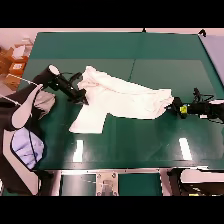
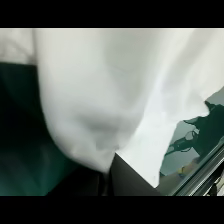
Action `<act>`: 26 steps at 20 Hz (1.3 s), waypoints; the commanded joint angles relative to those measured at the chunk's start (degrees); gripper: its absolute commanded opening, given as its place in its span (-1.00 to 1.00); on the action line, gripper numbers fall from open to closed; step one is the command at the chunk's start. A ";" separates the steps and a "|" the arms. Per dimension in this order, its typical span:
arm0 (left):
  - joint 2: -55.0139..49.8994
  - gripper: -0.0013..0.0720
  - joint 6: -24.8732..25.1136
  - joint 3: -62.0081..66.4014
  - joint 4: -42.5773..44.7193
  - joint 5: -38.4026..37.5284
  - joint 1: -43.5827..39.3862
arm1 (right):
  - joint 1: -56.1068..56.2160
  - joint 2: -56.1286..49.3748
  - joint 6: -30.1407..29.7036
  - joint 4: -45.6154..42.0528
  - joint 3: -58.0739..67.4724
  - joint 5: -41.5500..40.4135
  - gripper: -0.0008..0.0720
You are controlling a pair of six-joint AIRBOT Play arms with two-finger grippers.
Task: Fold the shirts.
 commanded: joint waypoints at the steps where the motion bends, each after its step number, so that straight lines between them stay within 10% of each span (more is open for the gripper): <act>1: 1.40 -0.90 -2.36 8.66 -0.20 -5.38 -0.13 | 0.48 3.02 -0.94 1.22 4.20 5.86 -0.94; 6: 13.53 -0.90 -6.62 28.26 0.92 -8.37 -0.13 | -3.41 19.63 4.04 2.51 22.71 14.38 -0.94; 14: 54.29 -0.89 -2.93 31.06 4.61 17.92 -0.13 | -9.99 42.58 7.19 2.34 52.61 9.51 -0.94; 26: 60.17 -0.89 -0.02 15.23 5.64 17.25 -0.13 | -7.02 48.52 6.47 1.81 39.01 5.11 -0.94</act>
